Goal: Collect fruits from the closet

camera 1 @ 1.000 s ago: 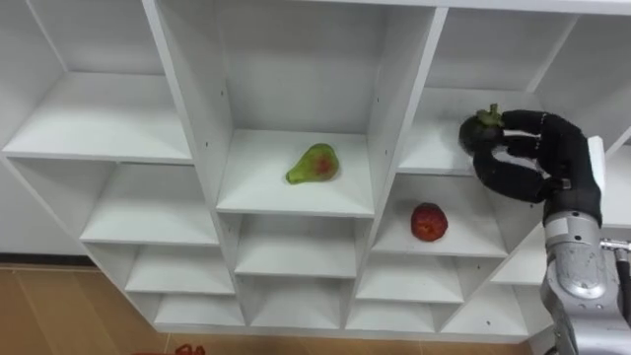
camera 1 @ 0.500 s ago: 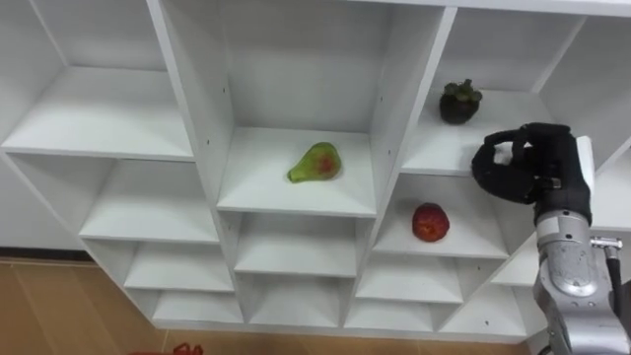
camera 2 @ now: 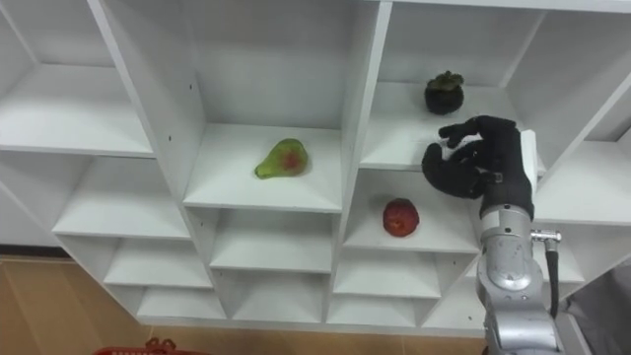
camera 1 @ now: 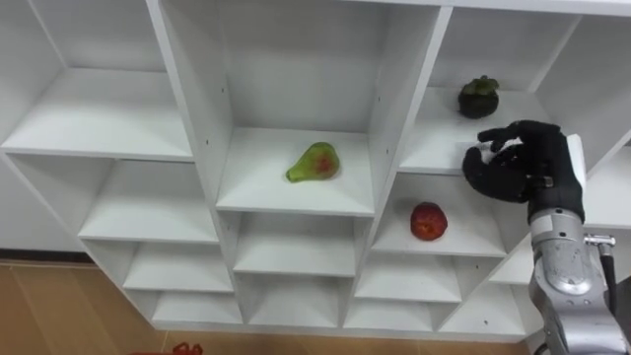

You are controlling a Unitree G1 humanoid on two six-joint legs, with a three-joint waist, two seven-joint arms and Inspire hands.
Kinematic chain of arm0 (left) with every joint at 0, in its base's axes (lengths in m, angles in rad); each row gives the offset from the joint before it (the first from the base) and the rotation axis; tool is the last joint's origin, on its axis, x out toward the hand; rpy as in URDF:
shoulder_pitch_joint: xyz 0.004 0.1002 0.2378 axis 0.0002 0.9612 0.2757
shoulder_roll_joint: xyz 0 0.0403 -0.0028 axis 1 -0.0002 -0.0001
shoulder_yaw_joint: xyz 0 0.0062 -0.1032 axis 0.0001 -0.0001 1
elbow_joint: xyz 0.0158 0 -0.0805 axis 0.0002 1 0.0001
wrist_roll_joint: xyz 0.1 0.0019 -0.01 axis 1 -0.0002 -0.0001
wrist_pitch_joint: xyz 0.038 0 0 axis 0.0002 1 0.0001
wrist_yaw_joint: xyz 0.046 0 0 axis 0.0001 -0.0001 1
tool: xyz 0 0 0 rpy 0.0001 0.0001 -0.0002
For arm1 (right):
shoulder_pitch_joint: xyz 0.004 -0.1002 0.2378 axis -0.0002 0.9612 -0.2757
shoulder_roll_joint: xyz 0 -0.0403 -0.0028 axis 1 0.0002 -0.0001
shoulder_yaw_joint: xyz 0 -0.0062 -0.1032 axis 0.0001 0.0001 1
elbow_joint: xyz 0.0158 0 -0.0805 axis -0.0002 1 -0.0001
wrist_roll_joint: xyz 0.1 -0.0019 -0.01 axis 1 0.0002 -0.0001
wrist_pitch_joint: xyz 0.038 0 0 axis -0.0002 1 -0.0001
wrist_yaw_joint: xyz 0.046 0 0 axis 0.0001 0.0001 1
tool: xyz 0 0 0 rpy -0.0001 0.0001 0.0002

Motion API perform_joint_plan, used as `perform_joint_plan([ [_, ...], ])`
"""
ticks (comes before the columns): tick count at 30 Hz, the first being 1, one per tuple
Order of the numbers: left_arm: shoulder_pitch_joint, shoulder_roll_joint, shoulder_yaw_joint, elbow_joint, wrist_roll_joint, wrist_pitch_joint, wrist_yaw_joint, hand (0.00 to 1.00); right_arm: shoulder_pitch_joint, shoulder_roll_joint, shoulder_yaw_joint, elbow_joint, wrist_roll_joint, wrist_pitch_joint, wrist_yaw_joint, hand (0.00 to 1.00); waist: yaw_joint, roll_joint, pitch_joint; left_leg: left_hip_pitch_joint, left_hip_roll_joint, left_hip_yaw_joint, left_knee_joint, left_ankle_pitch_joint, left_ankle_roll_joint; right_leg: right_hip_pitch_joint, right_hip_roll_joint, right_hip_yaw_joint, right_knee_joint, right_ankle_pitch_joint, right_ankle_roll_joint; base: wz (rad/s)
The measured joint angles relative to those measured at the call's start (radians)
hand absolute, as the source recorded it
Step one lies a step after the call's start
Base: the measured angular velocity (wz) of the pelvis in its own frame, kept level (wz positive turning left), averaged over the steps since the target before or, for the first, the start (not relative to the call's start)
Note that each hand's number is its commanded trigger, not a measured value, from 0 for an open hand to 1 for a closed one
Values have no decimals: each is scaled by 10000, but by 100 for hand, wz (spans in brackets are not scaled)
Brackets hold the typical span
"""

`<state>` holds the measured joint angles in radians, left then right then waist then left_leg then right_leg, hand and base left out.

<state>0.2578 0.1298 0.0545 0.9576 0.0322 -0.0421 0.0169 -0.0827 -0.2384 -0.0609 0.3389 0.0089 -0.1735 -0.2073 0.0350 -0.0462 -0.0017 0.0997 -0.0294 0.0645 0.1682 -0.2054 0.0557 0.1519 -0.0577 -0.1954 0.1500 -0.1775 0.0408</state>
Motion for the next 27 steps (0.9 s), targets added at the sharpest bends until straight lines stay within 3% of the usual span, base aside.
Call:
perform_joint_plan([
  [6, -2, 2, -9, 0, 4, -5, -6, 100, 0, 1, 68, -137, 135, 3, -9, 0, 4, -17, -18, 26, -1, 6, -2, 2, -1, 27, 2, 46, 0, 0, 0, 0],
  [20, -129, 13, -7, 49, 20, -105, -284, 100, 0, 1, 412, -1633, 355, 0, -310, 0, 45, -3, 64, 76, 5, 59, -57, 8, -10, 38, 17, 43, 1, 0, 0, -1],
  [27, -135, 12, 31, 86, 93, -115, -261, 100, -1, 1, 371, -2033, 435, -1, -432, 0, 234, 17, 24, -23, 8, 71, -75, 10, -10, -89, 16, 46, 0, 0, 0, 0],
])
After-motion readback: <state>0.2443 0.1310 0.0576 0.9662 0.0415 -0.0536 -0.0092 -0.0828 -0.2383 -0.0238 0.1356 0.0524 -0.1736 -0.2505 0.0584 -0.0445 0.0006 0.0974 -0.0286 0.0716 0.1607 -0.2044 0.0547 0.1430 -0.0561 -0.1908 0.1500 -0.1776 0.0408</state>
